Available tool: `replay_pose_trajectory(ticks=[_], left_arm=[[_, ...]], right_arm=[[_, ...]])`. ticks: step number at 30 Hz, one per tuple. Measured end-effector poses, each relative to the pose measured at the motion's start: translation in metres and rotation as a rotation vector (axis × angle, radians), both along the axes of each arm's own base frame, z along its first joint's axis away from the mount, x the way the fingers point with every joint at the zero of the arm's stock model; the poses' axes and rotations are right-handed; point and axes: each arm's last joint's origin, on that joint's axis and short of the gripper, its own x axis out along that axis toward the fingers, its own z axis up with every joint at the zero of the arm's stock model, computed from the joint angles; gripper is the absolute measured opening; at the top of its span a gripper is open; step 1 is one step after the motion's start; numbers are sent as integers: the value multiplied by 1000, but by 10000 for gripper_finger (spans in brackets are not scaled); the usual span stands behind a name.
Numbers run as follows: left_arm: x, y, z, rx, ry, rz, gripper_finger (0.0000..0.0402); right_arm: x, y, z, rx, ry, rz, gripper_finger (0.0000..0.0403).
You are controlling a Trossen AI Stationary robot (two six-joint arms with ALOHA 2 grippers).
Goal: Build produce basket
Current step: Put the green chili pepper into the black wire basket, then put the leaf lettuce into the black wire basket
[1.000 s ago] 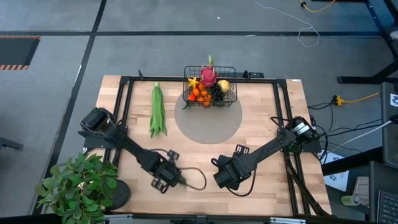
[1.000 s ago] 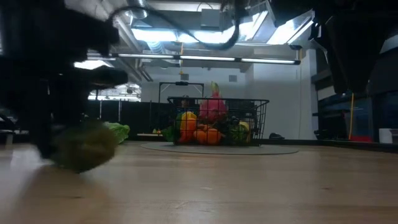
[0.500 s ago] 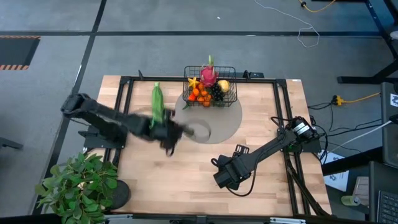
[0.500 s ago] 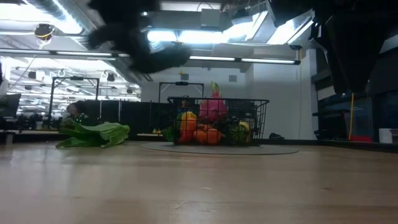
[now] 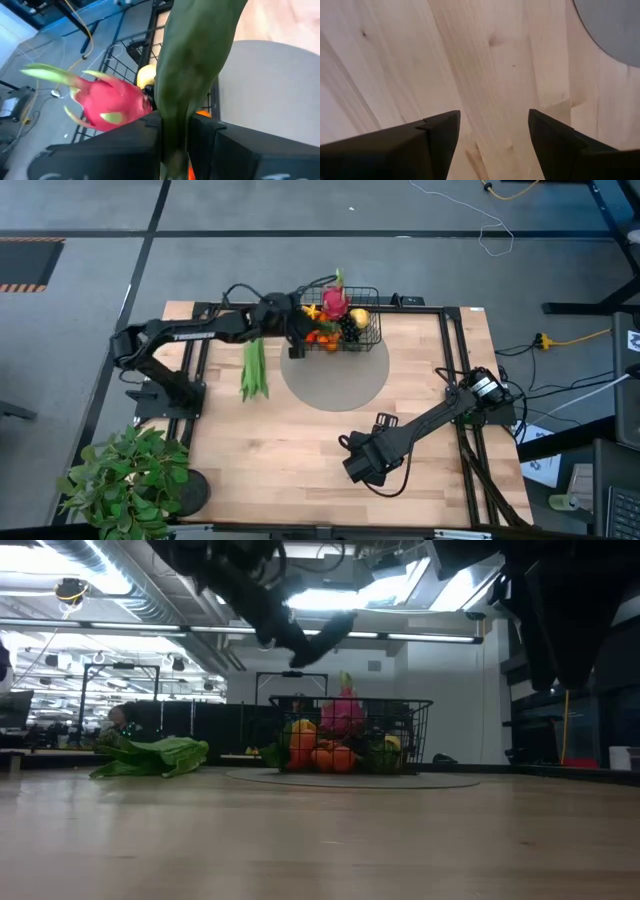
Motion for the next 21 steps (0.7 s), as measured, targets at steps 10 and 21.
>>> replay_pose_trajectory(ticks=[10, 21], left_arm=[[26, 21, -20, -29, -70, 112, 122], [29, 16, 13, 23, -14, 273, 194]], right_arm=[[2, 1, 0, 12, -18, 14, 223], [4, 2, 0, 24, -42, -6, 223]])
